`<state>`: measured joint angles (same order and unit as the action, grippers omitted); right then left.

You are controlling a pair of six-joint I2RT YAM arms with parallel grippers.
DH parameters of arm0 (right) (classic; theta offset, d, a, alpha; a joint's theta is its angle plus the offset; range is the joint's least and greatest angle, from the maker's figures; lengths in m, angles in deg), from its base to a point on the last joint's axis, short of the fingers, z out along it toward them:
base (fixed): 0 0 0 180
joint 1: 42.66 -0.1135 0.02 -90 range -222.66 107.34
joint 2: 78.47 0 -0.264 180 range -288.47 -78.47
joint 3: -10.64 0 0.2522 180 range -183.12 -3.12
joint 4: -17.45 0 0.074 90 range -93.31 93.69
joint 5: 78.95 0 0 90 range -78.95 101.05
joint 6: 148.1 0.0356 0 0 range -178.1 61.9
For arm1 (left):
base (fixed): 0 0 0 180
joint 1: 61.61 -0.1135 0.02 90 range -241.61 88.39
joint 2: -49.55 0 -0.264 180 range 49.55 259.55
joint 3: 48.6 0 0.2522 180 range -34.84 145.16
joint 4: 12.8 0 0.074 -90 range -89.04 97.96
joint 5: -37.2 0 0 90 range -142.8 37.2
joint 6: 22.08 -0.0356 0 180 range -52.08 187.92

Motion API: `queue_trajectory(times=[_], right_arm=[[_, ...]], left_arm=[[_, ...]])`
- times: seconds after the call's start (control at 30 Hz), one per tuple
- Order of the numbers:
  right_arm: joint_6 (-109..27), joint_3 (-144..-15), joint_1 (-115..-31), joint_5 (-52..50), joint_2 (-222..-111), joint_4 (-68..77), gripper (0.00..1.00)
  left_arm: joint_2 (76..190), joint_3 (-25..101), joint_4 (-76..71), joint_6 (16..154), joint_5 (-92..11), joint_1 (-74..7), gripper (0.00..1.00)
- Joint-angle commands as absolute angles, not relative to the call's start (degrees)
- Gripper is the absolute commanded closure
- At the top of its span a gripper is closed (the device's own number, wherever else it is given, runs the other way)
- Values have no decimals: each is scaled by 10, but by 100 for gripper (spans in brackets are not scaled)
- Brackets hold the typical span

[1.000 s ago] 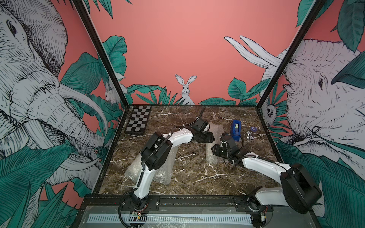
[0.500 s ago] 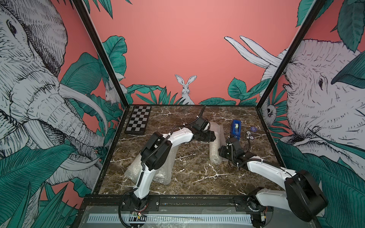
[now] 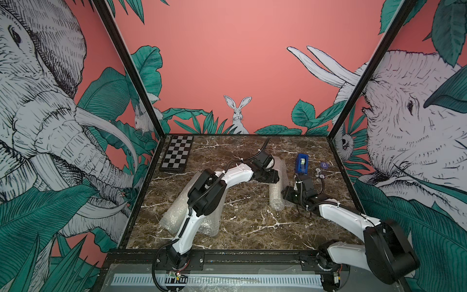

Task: Wrap vases in bubble wrap
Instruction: Wrap the vase in bubble wrap.

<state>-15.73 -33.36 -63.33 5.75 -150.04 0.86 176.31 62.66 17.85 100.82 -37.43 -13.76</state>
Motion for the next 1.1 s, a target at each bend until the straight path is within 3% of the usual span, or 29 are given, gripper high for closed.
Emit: queue_trajectory(times=[0.0, 0.3, 0.53, 0.83, 1.07], right_arm=[[-154, -304, -597, -1, -1482, 58, 50], [-157, -302, -520, -51, -1542, 128, 53], [-168, -322, -519, -69, -1603, 148, 68], [-189, -323, -521, -116, -1578, 195, 94], [-192, -324, -549, -126, -1547, 210, 100]], left_arm=[[1768, 633, 225, 996, -400, -136, 36], [1766, 630, 225, 996, -402, -136, 37], [1761, 633, 223, 997, -400, -136, 37], [1776, 687, 241, 994, -395, -137, 32], [1786, 685, 207, 1007, -354, -136, 31]])
